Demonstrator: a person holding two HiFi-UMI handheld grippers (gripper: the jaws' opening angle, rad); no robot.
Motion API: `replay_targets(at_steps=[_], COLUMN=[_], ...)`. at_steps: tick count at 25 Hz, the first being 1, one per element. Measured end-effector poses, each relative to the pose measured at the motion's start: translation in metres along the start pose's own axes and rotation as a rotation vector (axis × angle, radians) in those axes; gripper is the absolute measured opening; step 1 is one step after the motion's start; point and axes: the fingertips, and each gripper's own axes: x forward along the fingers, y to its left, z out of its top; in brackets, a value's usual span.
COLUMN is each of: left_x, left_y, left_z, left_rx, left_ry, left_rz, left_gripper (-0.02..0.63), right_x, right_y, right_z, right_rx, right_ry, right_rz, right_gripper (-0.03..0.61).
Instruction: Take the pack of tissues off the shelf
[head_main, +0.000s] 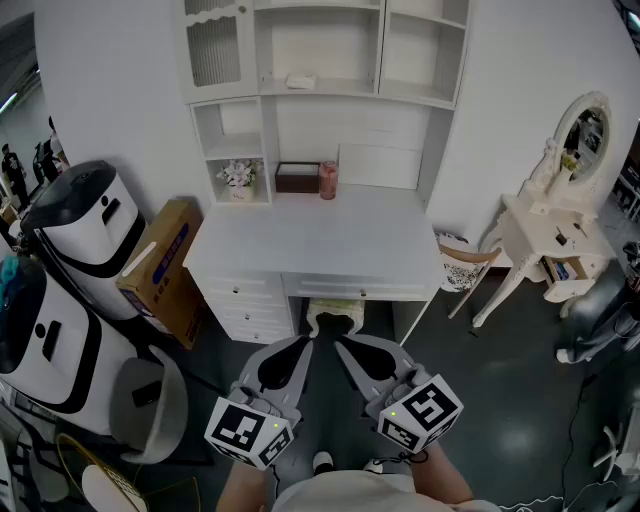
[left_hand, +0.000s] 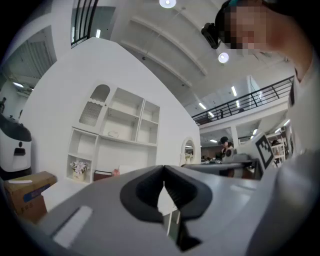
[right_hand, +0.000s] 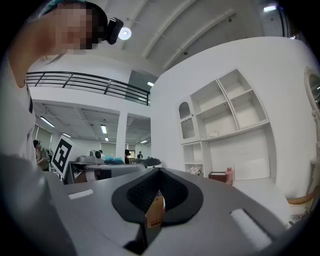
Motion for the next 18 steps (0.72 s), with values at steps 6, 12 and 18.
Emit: replay_targets(at_steps=[6,12,18], left_x=[0.005,0.009,0.010], left_y=[0.009,0.019,0.027], left_z=[-0.002,-0.001,-0.009], left_rx=[0.003,-0.002,0.020], left_ry=[0.003,0.002,0.020], left_rz=[-0.010,-0.026,-0.061], left_gripper=[0.000,0.000,0.001], right_x=[0.008,0.019,0.027], right_y=[-0.003,-0.005,-0.005], right_z=[-0.001,-0.002,-0.011], right_rx=[-0.004,-0.010,0.005], right_ry=[0.002,0.009,0.010], right_rz=[-0.010,-0.025,-0.051], right_gripper=[-0.002,-0.002,-0.002])
